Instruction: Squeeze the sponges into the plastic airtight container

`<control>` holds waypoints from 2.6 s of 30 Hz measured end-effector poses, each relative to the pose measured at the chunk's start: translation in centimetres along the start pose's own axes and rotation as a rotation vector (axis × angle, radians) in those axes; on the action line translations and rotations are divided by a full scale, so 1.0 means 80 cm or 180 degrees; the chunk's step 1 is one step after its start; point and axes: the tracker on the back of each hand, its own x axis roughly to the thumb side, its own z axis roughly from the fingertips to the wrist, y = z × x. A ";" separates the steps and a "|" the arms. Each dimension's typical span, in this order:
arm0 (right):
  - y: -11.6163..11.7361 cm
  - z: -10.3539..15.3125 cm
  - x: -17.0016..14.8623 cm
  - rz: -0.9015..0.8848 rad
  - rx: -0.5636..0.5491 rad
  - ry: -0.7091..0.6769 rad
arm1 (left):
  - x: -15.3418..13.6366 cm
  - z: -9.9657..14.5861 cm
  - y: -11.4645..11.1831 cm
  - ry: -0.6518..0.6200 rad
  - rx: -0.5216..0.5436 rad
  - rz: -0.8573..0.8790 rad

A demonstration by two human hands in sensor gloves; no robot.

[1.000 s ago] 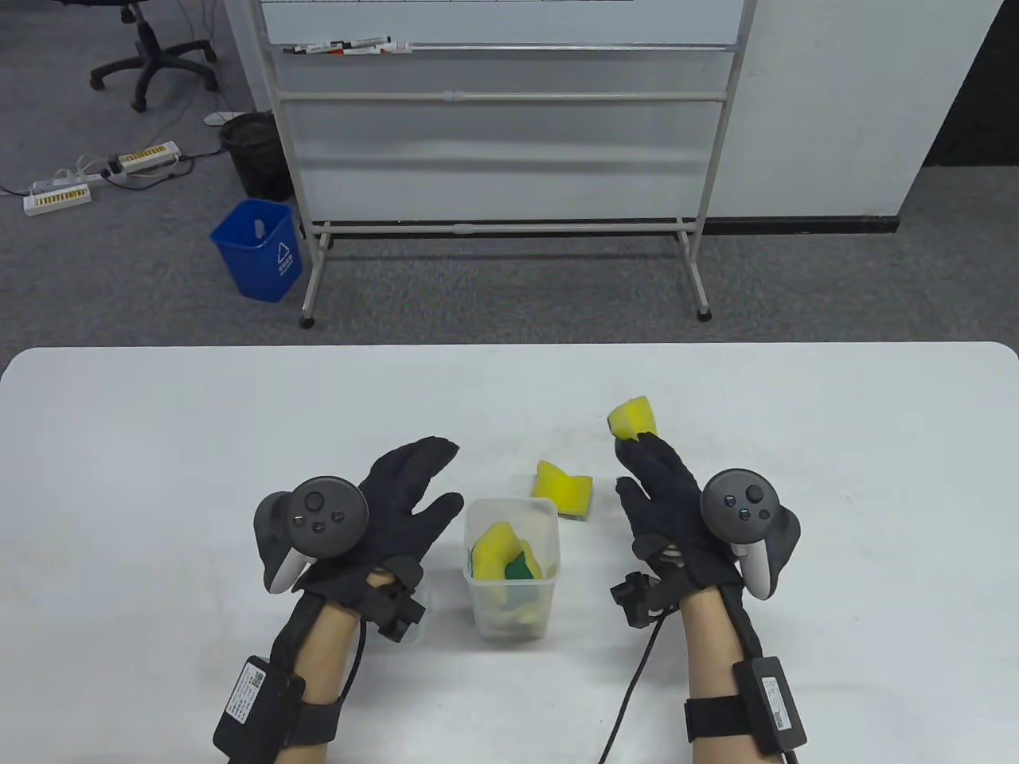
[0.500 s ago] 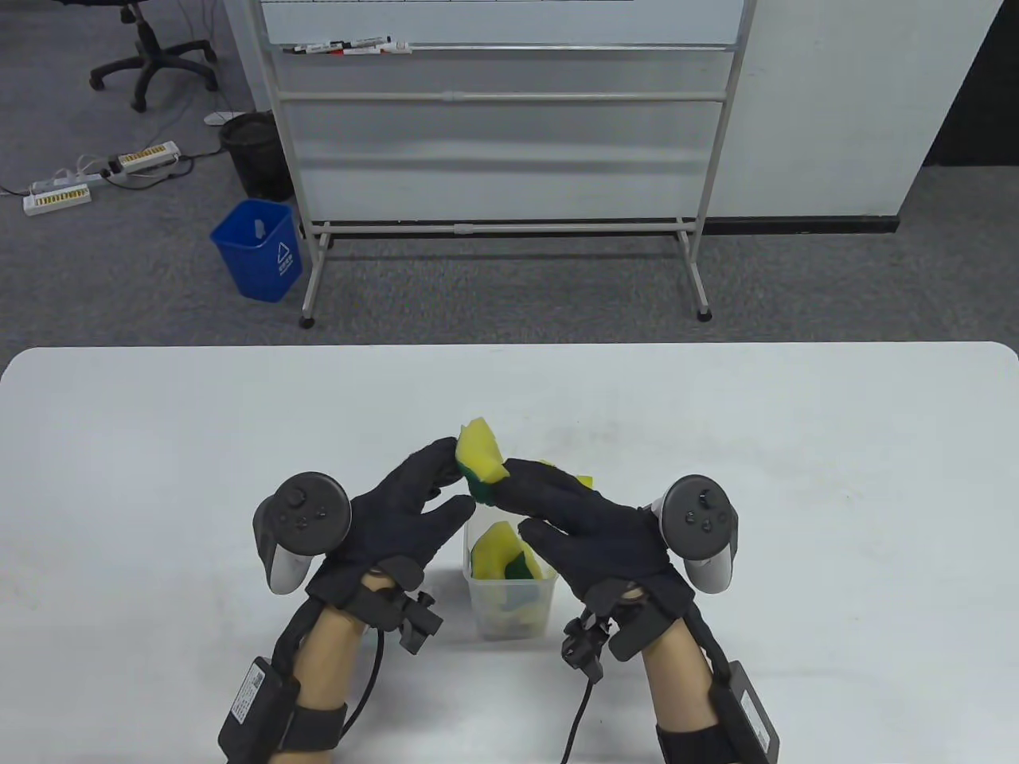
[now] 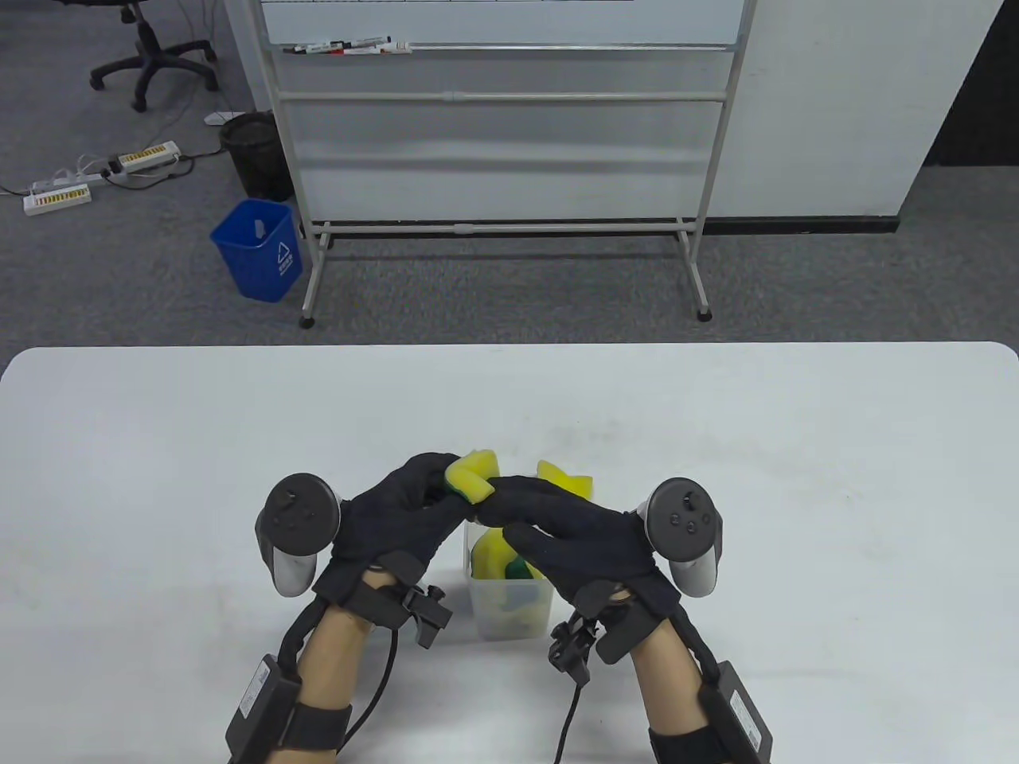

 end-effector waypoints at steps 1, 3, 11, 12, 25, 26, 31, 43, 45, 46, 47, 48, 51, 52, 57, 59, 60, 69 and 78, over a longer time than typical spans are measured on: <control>-0.004 0.002 0.002 0.0150 -0.0213 -0.0030 | 0.001 0.000 -0.001 -0.0004 0.0014 -0.0046; -0.010 0.007 0.004 0.0466 -0.0563 -0.0058 | 0.007 -0.001 -0.004 -0.0088 -0.0072 -0.0291; 0.004 0.002 0.005 0.0958 0.0138 0.0172 | 0.025 0.000 -0.023 -0.0309 -0.0272 -0.0934; 0.004 0.002 0.006 0.0962 0.0084 0.0180 | 0.025 0.000 -0.023 -0.0309 -0.0246 -0.1044; 0.016 0.007 0.025 0.2370 -0.0500 -0.0079 | 0.016 0.000 -0.032 -0.0168 -0.0334 -0.1612; 0.018 0.007 0.026 0.2450 -0.0484 -0.0072 | 0.015 0.000 -0.031 -0.0148 -0.0330 -0.1622; 0.024 0.008 0.029 0.2782 -0.0435 -0.0024 | 0.008 -0.001 -0.031 -0.0044 -0.0407 -0.1708; 0.045 0.006 0.023 0.3531 -0.0268 -0.0011 | -0.002 -0.003 -0.030 0.0090 -0.0490 -0.1817; 0.049 0.006 0.020 0.3599 -0.0297 -0.0067 | -0.002 -0.002 -0.026 0.0103 -0.0454 -0.1804; 0.049 0.006 0.019 0.3614 -0.0330 -0.0099 | -0.003 -0.002 -0.023 0.0116 -0.0439 -0.1796; 0.050 0.005 0.017 0.3615 -0.0335 -0.0120 | -0.003 -0.002 -0.020 0.0127 -0.0412 -0.1775; 0.051 0.005 0.016 0.3615 -0.0314 -0.0114 | -0.004 -0.002 -0.017 0.0138 -0.0388 -0.1750; 0.052 0.004 0.009 0.3622 -0.0240 -0.0063 | -0.005 -0.001 -0.009 0.0170 -0.0325 -0.1666; 0.052 0.003 0.007 0.3602 -0.0206 -0.0037 | -0.006 -0.001 -0.007 0.0177 -0.0310 -0.1647; 0.055 0.002 0.000 0.3602 -0.0126 0.0033 | -0.009 -0.002 -0.012 0.0175 -0.0356 -0.1665; 0.056 0.002 -0.001 0.3612 -0.0119 0.0040 | -0.013 -0.003 -0.019 0.0217 -0.0453 -0.1754; 0.056 0.003 -0.002 0.3608 -0.0122 0.0045 | -0.016 -0.003 -0.023 0.0239 -0.0516 -0.1811; 0.055 0.002 -0.004 0.3588 -0.0109 0.0071 | -0.048 -0.005 -0.041 0.0496 -0.0853 -0.1913; 0.059 0.002 -0.010 0.3714 -0.0069 0.0071 | -0.055 -0.007 -0.041 0.0552 -0.0905 -0.1695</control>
